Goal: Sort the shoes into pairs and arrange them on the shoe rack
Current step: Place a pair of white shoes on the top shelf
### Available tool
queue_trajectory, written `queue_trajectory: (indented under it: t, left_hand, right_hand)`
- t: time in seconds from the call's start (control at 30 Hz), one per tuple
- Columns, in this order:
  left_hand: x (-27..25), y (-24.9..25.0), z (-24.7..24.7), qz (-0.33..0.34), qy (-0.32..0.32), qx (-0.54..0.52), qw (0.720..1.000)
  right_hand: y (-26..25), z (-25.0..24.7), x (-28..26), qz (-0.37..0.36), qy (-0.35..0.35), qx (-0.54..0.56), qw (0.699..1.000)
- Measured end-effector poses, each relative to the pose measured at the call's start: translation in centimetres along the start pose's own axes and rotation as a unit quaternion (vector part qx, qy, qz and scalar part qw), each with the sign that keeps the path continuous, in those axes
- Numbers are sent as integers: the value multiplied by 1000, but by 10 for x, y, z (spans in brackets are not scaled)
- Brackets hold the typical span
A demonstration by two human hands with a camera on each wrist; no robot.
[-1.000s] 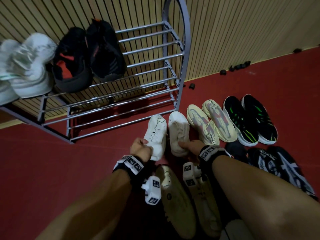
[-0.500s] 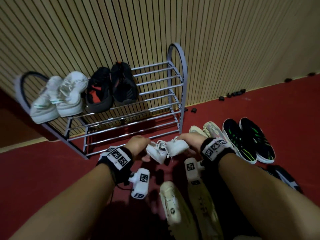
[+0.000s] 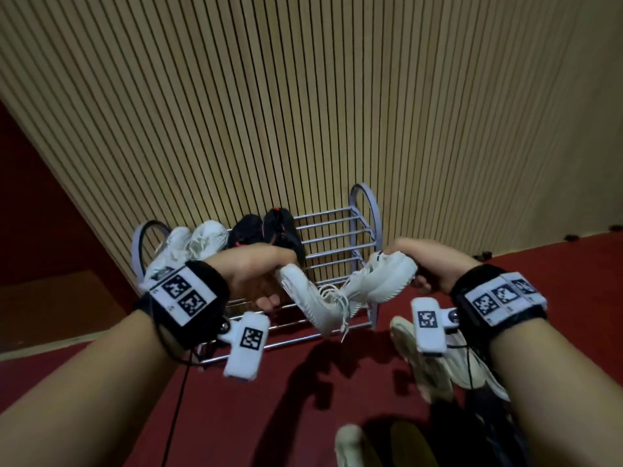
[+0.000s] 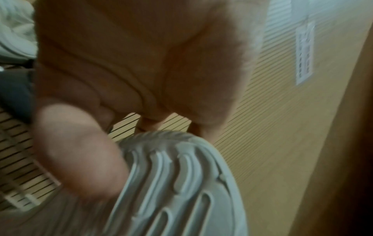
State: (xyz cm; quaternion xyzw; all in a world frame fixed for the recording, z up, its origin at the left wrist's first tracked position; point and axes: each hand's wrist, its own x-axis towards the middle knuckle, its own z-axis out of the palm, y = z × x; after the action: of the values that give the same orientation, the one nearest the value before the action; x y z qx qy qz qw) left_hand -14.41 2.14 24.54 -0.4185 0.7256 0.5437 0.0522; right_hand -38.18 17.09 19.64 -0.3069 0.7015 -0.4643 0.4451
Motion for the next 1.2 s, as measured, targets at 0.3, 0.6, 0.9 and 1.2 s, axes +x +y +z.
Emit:
queue_trajectory:
  t: [0.3, 0.6, 0.9, 1.2]
  left_hand:
    - [-32, 24, -32, 73, 47, -88, 992]
    - [7, 21, -10, 161, 189, -274, 929]
    - [84, 7, 13, 153, 227, -388, 880]
    - [159, -3, 33, 138, 245, -427, 859]
  right_hand:
    - [-26, -12, -19, -72, 50, 135, 987]
    - [-17, 7, 21, -100, 71, 281, 952]
    - [0, 11, 85, -62, 48, 338, 938]
    - [23, 19, 145, -70, 69, 365, 926]
